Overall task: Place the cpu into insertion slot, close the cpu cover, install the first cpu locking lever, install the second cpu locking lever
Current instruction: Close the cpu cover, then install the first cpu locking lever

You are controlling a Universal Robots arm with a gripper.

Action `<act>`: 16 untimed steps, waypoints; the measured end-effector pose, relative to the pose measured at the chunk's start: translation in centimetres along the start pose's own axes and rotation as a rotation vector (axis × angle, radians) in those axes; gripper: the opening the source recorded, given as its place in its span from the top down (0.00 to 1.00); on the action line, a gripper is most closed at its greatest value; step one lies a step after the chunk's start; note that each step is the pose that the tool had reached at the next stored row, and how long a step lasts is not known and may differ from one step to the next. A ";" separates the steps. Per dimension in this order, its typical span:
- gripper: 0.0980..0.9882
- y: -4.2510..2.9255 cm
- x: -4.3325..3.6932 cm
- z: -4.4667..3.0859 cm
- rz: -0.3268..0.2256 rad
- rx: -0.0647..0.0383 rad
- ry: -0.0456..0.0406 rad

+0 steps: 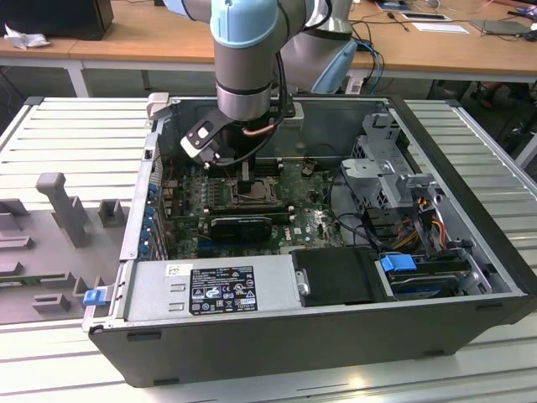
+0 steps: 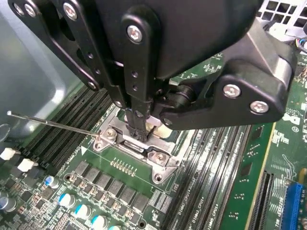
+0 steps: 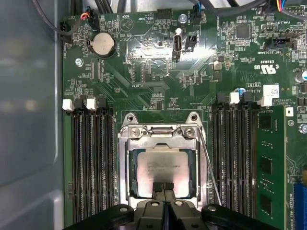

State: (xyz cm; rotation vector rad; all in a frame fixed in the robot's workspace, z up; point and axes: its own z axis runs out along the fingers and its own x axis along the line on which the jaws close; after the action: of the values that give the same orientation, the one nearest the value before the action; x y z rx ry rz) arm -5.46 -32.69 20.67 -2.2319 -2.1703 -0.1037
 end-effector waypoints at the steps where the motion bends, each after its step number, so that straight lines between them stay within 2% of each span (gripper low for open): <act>1: 0.99 0.01 0.03 -0.36 0.000 0.000 0.0003; 3: 0.99 0.04 0.06 -0.81 0.000 0.000 0.0003; 10: 0.99 1.59 0.10 -0.77 0.000 0.001 0.0003; 16: 0.99 1.69 0.11 -0.79 0.000 0.001 0.0004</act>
State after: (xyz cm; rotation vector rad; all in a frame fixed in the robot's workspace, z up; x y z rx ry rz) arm -3.79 -32.68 21.51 -2.2311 -2.1696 -0.1030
